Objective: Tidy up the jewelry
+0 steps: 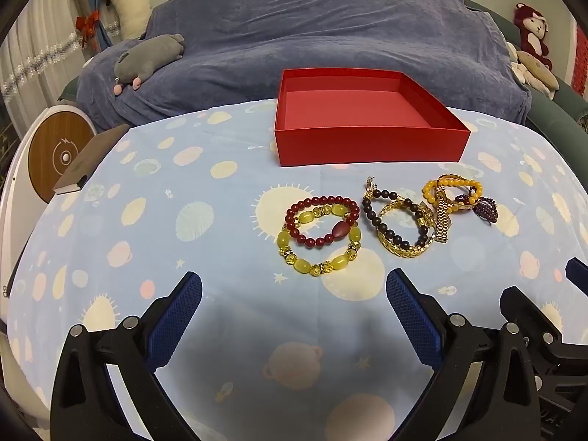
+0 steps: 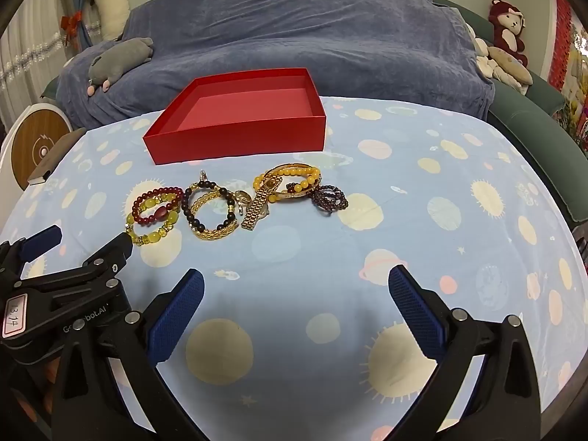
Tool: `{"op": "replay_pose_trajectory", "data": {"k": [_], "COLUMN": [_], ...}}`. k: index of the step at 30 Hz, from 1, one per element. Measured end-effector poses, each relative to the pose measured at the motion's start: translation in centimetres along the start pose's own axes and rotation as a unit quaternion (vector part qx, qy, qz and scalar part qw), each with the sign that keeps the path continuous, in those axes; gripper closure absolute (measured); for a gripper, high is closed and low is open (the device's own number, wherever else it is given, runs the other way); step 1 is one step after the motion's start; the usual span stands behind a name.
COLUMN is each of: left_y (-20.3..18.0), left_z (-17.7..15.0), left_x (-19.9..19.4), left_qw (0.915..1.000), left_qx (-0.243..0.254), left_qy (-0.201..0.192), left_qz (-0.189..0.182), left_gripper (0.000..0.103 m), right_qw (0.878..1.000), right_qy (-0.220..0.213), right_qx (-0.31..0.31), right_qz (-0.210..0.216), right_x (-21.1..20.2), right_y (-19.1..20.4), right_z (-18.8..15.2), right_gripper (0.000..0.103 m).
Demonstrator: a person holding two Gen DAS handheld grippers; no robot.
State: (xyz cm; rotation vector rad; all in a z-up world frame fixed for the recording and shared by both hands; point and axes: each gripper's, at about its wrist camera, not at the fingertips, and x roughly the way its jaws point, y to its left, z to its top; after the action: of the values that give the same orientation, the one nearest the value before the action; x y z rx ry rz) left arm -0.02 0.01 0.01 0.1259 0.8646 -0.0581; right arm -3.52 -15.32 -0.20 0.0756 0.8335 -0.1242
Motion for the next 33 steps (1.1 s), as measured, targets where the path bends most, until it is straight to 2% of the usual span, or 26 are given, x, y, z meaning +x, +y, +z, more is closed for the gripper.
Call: {"op": "replay_pose_trajectory", "data": {"k": [33], "left_y": [0.22], "left_z": [0.00], "left_x": [-0.11], "left_qw": [1.0000], "left_qx": [-0.001], "left_qy": [0.000], "left_qz": [-0.001], "left_gripper": [0.007], "right_qw": [1.000], "right_qy": [0.000], "right_qx": [0.001], "right_qz": [0.001], "right_x": [-0.01], "right_y": [0.00], "right_z": [0.06], "right_gripper": [0.007]}}
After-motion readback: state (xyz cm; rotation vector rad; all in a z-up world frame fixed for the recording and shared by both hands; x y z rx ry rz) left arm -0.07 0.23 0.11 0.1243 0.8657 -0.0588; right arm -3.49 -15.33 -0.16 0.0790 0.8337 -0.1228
